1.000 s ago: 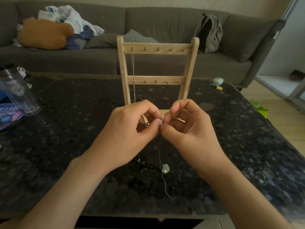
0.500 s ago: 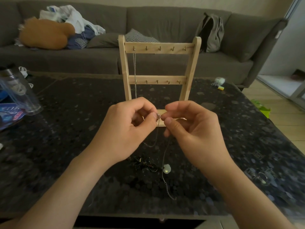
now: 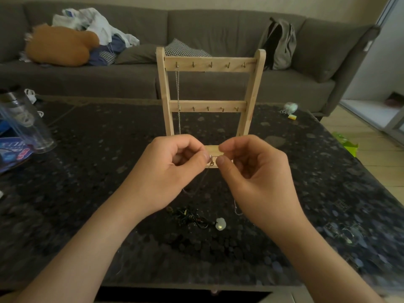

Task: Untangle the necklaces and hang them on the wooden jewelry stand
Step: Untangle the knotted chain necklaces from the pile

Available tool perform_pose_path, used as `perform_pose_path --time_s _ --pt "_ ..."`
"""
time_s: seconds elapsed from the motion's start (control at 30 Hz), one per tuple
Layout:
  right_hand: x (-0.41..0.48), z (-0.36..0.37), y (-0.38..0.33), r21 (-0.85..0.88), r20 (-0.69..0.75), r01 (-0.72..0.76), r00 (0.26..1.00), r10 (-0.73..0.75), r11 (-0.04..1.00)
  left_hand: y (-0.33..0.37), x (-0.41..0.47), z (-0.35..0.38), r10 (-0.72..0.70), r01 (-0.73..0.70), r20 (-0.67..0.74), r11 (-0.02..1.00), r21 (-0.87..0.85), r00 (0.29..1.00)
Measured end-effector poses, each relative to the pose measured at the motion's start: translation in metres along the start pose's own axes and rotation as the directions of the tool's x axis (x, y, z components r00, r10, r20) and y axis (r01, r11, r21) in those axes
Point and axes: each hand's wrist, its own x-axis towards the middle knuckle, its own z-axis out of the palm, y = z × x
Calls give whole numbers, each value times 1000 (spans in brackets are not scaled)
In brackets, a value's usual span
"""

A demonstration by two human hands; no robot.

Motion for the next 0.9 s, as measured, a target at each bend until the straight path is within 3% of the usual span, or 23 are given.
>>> perform_pose_path --time_s 0.27,0.7,0.9 --pt "-3 2 3 -262 -76 92 990 -116 961 -3 1 0 0 0 8 1000 -27 1000" --pt "-3 8 4 -273 -84 126 985 -154 954 -4 2 4 -13 15 42 999 -43 999" --pt "-1 8 7 -255 -116 122 981 -155 959 -4 3 4 -23 30 53 992 -126 998"
